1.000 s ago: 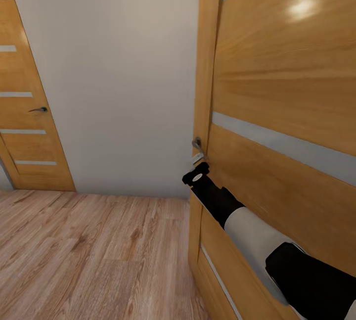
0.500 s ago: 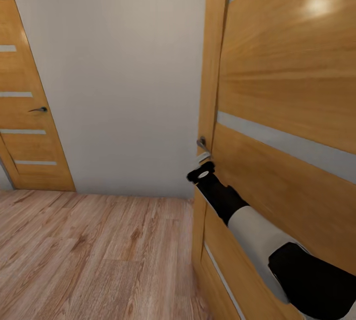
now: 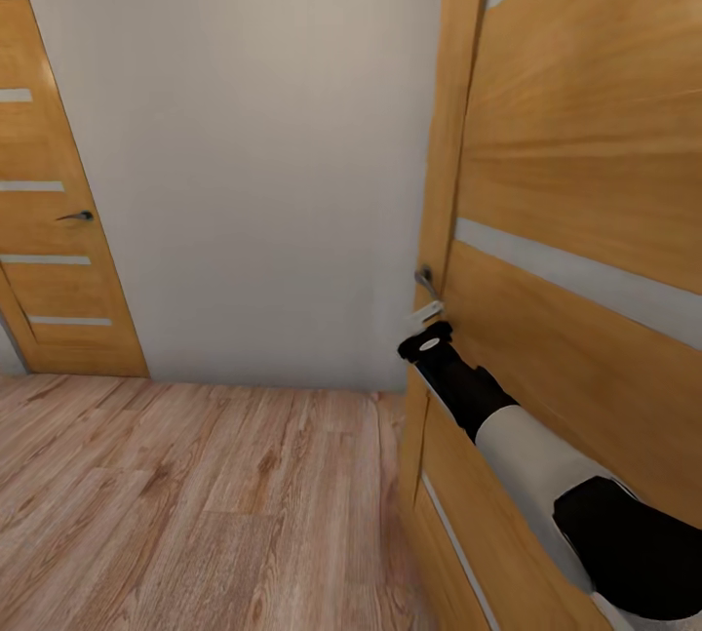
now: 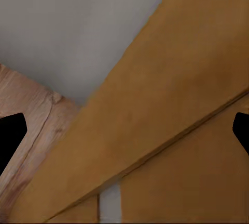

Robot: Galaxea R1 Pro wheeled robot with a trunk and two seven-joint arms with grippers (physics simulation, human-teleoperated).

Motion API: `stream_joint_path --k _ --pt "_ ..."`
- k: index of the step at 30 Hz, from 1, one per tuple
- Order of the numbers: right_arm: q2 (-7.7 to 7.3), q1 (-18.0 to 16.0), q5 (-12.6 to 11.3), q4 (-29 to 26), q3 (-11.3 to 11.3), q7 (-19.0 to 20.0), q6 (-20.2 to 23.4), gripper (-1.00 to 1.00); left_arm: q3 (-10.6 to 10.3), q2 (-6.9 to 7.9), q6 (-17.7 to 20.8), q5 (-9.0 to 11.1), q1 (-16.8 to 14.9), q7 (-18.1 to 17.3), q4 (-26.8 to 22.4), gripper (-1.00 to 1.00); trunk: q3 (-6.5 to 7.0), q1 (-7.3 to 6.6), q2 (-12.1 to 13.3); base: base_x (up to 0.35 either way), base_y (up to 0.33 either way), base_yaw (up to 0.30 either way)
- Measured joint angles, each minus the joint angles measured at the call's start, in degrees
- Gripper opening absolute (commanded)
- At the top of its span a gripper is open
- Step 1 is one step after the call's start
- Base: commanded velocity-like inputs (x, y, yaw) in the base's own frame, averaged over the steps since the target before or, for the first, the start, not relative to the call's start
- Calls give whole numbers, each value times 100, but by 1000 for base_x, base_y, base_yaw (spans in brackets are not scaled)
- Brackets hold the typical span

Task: Move the two storage containers from the living room to the garage. In the garage, place one container on the floor and stack the other container on top of it (either order is fine).

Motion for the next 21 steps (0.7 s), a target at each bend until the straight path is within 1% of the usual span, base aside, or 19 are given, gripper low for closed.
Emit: stream_joint_path --k 1,2,3,4,6,9,11,12,15,16,19,21 --pt "-65 0 -107 -4 -67 -16 -17 100 -2 0 -1 0 -2 0 3 100 0 0 0 0 0 0" --pt "-141 1 -150 -1 -88 -22 -23 100 -2 0 -1 0 -2 0 2 100 0 0 0 0 0 0" --pt "-225 1 -143 -1 -117 -35 -23 100 -2 0 -1 0 -2 0 3 100 0 0 0 0 0 0" --pt "-292 0 -34 3 -145 -55 -6 100 0 0 0 0 0 0 0 100 0 0 0 0 0 0" --pt "-394 0 -48 3 -177 -66 -10 100 -1 0 0 0 -2 0 1 100 0 0 0 0 0 0" --pt "-487 1 -31 5 -205 -68 -13 100 -1 0 0 0 -2 0 1 100 0 0 0 0 0 0" --pt "-575 1 -77 4 -201 -69 -21 100 -1 0 -1 -1 -2 0 2 100 0 0 0 0 0 0" --pt "-609 1 -45 6 -210 -77 -14 100 -1 0 0 0 -1 0 1 100 0 0 0 0 0 0" --pt "-654 1 -74 3 -202 -73 -21 100 -1 0 -1 -1 -2 0 3 100 0 0 0 0 0 0" --pt "-685 1 -100 2 -199 -70 -25 100 -2 0 -1 0 -2 0 3 100 0 0 0 0 0 0" --pt "-795 2 -68 6 -214 -77 -21 100 -1 0 -1 -1 -1 0 2 100 0 0 0 0 0 0" --pt "-834 1 -67 4 -213 -76 -25 100 -1 0 -1 -1 -1 0 2 100 0 0 0 0 0 0"
